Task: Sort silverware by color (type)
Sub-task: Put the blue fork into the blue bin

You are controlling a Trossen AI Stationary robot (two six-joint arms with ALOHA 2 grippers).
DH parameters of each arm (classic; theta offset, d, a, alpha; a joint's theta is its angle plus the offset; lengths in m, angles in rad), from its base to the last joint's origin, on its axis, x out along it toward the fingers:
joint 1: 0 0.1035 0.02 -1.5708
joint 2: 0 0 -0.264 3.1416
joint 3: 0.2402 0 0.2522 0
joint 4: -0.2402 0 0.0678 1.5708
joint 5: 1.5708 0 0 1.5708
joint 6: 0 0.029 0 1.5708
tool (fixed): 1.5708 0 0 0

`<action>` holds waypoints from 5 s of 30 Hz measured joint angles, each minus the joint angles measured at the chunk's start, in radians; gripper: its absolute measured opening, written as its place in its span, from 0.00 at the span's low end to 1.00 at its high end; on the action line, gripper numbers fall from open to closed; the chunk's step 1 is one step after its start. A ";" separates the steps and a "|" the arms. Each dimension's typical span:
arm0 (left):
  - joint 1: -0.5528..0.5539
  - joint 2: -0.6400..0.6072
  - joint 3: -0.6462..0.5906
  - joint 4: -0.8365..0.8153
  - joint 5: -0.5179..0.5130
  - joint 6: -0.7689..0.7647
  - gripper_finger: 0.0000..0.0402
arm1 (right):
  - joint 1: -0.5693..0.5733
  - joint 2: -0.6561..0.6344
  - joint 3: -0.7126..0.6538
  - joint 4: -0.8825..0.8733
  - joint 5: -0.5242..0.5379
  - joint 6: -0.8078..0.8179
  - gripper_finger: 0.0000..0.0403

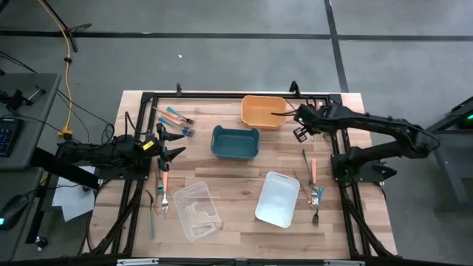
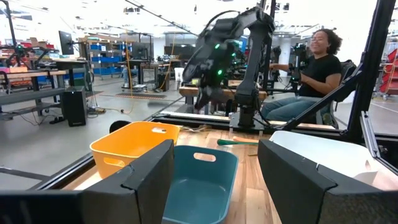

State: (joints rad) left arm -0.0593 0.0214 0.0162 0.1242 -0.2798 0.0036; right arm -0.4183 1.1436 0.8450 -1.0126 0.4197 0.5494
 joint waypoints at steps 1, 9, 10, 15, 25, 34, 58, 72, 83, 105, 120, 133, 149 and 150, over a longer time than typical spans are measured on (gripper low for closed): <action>0.000 0.000 0.000 0.000 0.000 0.000 0.56 | 0.021 -0.039 -0.007 0.004 0.026 0.018 0.00; 0.000 0.000 0.000 0.000 0.000 0.000 0.56 | 0.222 -0.358 -0.168 0.321 0.148 -0.031 0.00; 0.000 0.000 0.000 0.000 0.000 0.000 0.56 | 0.242 -0.391 -0.203 0.402 0.144 -0.063 0.00; 0.000 0.000 0.000 0.000 0.000 0.000 0.56 | 0.302 -0.496 -0.368 0.810 0.016 -0.215 0.00; 0.000 0.000 0.000 0.001 0.000 0.000 0.56 | 0.383 -0.472 -0.475 1.206 -0.180 -0.332 0.00; 0.000 0.000 0.001 0.139 0.000 -0.061 0.56 | 0.437 -0.344 -0.475 1.316 -0.192 -0.349 0.00; 0.000 0.600 0.159 0.481 -0.119 -0.061 0.56 | 0.383 0.090 -0.283 1.558 -0.248 -0.398 0.00; 0.024 1.096 0.414 0.558 -0.079 0.063 0.56 | 0.344 0.371 -0.210 1.796 -0.438 -0.461 0.00; 0.084 1.350 0.414 0.987 0.212 0.099 0.56 | 0.335 0.448 -0.210 1.921 -0.421 -0.452 0.00; 0.094 1.474 0.534 0.979 0.170 0.106 0.40 | 0.349 0.487 -0.171 1.850 -0.443 -0.479 0.00; 0.093 1.381 0.534 0.782 0.149 0.103 0.01 | 0.348 0.471 -0.170 1.831 -0.397 -0.481 0.18; 0.161 1.315 0.539 0.589 0.047 0.127 0.00 | 0.350 0.257 -0.172 1.451 -0.171 -0.498 0.43; 0.270 1.649 1.334 -0.708 0.204 0.412 0.00 | 0.483 0.006 -0.173 1.124 0.153 -0.498 0.44; 0.268 1.679 1.356 -0.742 0.204 0.427 0.00 | 0.492 0.001 -0.173 1.119 0.168 -0.498 0.44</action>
State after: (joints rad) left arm 0.2089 1.7008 1.3721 -0.6178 -0.0760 0.4304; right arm 0.0738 1.1449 0.6724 0.1064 0.5876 0.0513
